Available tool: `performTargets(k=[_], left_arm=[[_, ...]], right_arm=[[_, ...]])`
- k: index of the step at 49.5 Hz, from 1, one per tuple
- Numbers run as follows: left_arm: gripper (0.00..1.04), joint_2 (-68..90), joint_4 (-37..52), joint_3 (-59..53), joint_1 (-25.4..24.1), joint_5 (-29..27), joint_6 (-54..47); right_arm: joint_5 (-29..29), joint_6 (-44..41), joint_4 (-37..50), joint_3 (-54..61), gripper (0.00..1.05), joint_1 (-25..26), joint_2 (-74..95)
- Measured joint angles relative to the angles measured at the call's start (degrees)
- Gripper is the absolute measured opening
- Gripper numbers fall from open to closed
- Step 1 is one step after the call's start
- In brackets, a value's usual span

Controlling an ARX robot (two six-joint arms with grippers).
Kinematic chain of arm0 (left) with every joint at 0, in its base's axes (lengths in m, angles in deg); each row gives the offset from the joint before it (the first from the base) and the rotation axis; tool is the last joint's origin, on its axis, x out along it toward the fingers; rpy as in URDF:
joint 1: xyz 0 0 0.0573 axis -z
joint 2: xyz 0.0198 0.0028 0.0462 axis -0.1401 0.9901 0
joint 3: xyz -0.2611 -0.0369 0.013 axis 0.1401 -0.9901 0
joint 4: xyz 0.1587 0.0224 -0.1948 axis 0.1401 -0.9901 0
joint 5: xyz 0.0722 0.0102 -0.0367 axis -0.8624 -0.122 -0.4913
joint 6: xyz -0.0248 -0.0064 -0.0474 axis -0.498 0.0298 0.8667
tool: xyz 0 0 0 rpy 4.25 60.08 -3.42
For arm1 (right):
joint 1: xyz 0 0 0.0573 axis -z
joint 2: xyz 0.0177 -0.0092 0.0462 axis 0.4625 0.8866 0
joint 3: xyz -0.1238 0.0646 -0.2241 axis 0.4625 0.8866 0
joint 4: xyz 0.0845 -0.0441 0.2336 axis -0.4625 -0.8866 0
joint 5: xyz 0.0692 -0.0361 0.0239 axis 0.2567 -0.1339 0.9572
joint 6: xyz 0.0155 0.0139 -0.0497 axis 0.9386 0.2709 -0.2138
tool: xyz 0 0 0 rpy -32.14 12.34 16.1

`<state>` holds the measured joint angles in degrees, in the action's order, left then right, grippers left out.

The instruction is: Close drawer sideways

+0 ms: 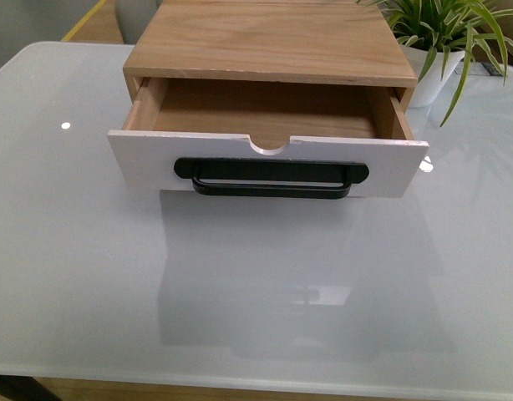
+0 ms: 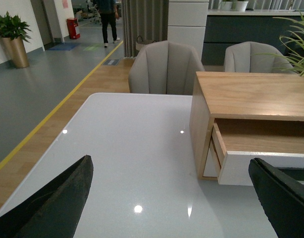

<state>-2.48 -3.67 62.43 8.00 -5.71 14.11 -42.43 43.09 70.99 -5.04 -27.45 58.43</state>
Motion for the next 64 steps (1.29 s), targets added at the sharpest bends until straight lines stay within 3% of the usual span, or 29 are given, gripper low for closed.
performTargets(k=[32,36,38,41,45,51,55,64], left_arm=[[0.96,0.0,0.0,0.0,0.0,0.0,0.0],[0.96,5.4,-10.7,3.8,0.1,7.8,0.0],[0.96,9.7,-13.7,5.5,1.5,10.0,-0.1],[0.96,17.8,-9.0,6.2,4.2,11.1,-1.4],[0.96,28.5,1.0,7.4,6.1,11.4,-3.2],[0.96,54.0,20.8,12.7,11.8,13.6,-9.5],[0.96,68.0,27.7,16.4,14.9,16.9,-14.5],[0.96,84.1,30.7,22.1,18.2,21.5,-25.6]], right_arm=[[0.0,0.0,0.0,0.0,0.96,0.0,0.0],[-6.9,-1.7,-5.8,-2.5,0.96,-3.6,5.1],[-9.3,-3.6,-4.7,-3.6,0.96,-6.0,10.6],[-8.2,-8.0,3.4,-5.4,0.96,-9.4,21.6],[-5.7,-13.2,13.8,-8.1,0.96,-10.3,33.2],[2.1,-26.6,27.9,-14.6,0.96,-12.5,56.3],[6.1,-33.7,28.7,-18.1,0.96,-14.2,67.6],[8.9,-48.0,26.1,-22.6,0.96,-16.9,80.3]])
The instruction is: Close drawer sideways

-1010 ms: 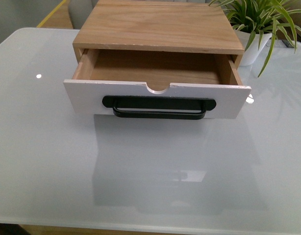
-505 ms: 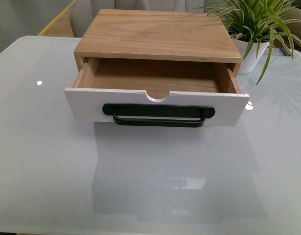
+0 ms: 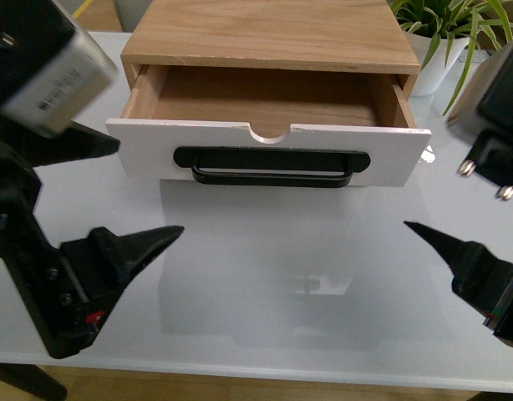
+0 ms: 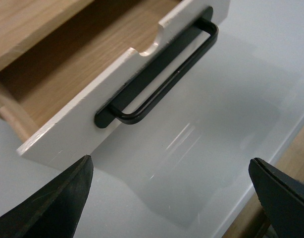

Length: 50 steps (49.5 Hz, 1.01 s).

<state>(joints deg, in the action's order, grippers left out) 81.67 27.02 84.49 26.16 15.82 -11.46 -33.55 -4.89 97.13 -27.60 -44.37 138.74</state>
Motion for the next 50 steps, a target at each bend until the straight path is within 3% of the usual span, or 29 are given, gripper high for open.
performTargets(k=[14,32,50], left_arm=[[0.96,11.1,0.3,7.3,1.0,4.7,-8.2],[0.96,16.7,-0.4,12.0,2.6,7.1,-12.3],[0.96,23.7,-2.1,18.3,3.7,8.1,-13.7]], right_arm=[[1.9,-13.8,-4.1,-6.8,0.96,-3.1,9.4],[4.3,-19.9,-8.5,-10.6,0.96,-5.5,11.8],[4.9,-23.3,-7.3,-14.7,0.96,-6.2,21.0]])
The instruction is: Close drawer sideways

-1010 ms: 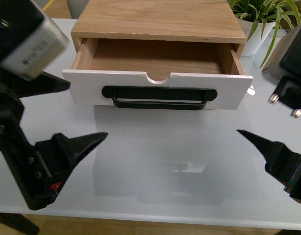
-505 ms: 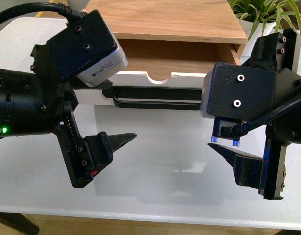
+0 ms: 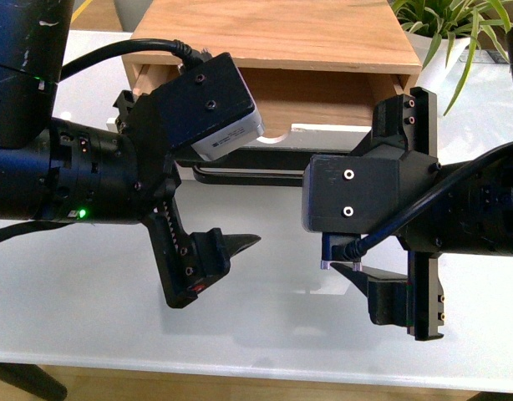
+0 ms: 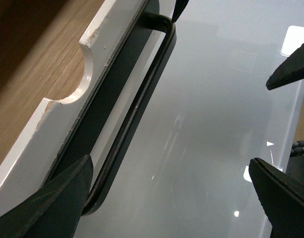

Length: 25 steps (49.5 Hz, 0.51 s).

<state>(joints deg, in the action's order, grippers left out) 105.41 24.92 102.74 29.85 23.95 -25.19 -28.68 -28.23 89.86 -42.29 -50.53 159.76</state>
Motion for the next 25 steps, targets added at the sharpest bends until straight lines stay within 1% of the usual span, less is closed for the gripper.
performTargets(k=[25], left_arm=[[0.96,4.0,-2.5,4.1,0.0,0.3,-1.5]], right_arm=[[0.7,-1.0,0.1,-3.3,0.96,-0.2,3.7]])
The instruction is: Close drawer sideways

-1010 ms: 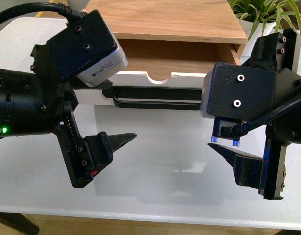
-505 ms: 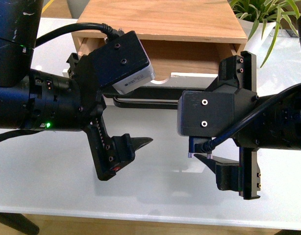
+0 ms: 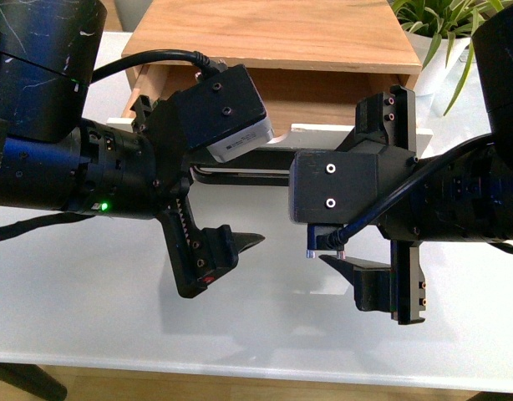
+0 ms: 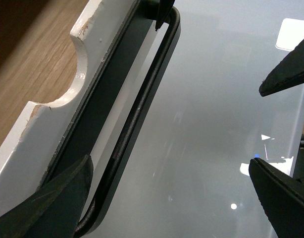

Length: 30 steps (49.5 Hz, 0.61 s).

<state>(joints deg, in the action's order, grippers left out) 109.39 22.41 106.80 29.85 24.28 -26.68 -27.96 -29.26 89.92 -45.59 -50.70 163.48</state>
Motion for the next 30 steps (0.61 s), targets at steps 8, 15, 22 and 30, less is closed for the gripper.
performTargets(k=[8,15,22,30], left_arm=[[0.96,1.3,-0.5,1.2,-0.1,-0.1,0.0],[0.96,2.0,-1.2,2.0,-0.1,-0.1,-0.1],[0.96,3.0,-2.0,3.1,-0.2,-0.4,-0.4],[0.96,3.4,-3.1,4.1,-0.2,-0.4,-0.9]], right_arm=[[0.0,0.0,-0.1,-0.7,0.96,0.0,1.2],[0.0,-0.1,-0.1,-1.1,0.96,0.0,2.3],[0.0,-0.2,-0.3,-1.9,0.96,0.2,3.3],[-0.1,-0.3,-0.6,-3.0,0.96,0.3,4.3]])
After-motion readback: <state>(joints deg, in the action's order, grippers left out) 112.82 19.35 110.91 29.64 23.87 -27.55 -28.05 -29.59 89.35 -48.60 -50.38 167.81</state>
